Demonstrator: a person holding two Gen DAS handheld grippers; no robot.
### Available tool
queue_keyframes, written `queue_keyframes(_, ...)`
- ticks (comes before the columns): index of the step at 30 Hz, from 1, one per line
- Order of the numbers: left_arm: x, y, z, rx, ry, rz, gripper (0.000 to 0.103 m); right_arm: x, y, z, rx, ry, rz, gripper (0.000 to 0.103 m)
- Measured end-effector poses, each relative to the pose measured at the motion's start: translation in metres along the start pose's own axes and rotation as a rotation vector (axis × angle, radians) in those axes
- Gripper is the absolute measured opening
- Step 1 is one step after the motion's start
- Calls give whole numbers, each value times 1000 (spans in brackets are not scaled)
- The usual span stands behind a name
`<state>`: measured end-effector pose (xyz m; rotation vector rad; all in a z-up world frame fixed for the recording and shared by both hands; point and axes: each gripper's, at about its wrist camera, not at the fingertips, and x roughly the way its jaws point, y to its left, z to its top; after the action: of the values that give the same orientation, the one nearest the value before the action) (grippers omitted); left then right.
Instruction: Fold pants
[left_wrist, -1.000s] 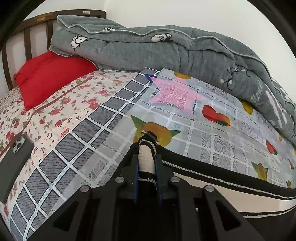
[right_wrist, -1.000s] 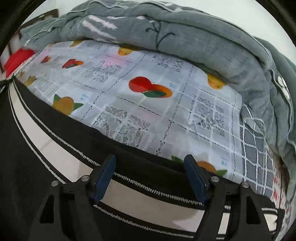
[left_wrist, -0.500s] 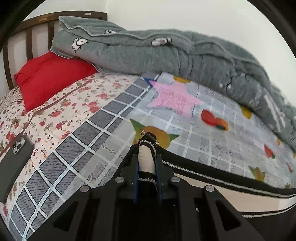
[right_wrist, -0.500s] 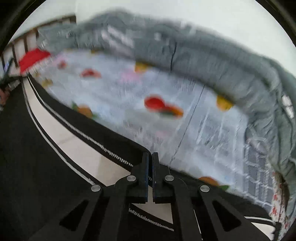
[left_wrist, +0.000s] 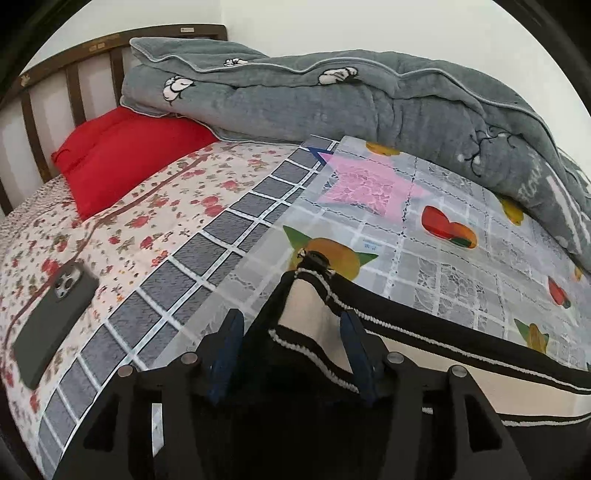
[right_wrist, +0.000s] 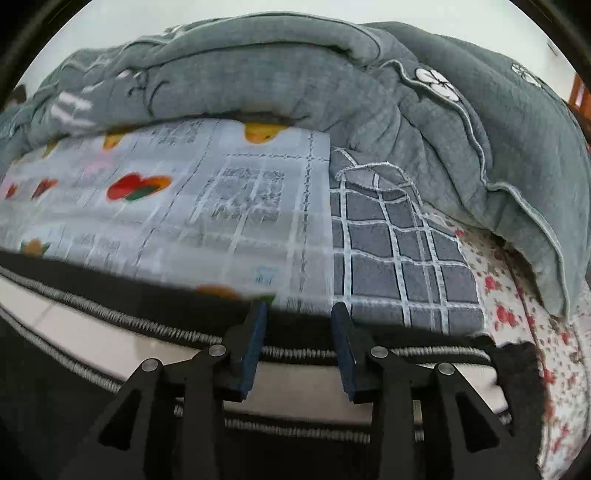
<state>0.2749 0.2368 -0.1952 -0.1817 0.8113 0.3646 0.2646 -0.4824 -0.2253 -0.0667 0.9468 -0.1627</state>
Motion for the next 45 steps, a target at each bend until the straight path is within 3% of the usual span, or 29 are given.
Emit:
queue_keyframes(2, -12, -3, -3, -3, -6, -2, 52, 6, 2, 13, 25, 34, -76, 34)
queue_keyframes(5, -35, -2, -12, 10, -25, -15, 52, -6, 13, 16, 45, 14, -105, 33)
queue_keyframes(10, -66, 10, -34, 4, -26, -39, 54, -67, 34, -8, 84, -95, -56, 53)
queue_keyframes(18, -105, 47, -93, -83, 20, -169, 54, -141, 52, -64, 118, -146, 22, 53)
queue_keyframes(22, -113, 58, -120, -96, 45, -241, 53, -162, 50, -95, 175, -126, 113, 53)
queue_keyframes(28, -116, 76, -145, -168, 65, -320, 53, -182, 51, -140, 216, -117, 131, 53)
queue_keyframes(38, -87, 95, -127, -259, 16, -323, 52, -171, 63, -165, 284, -42, 143, 53)
queue_keyframes(42, -68, 109, -114, -344, 18, -361, 47, -173, 72, -170, 275, -29, 128, 53)
queue_keyframes(45, -57, 115, -107, -394, 18, -370, 36, -176, 77, -173, 253, -20, 119, 53)
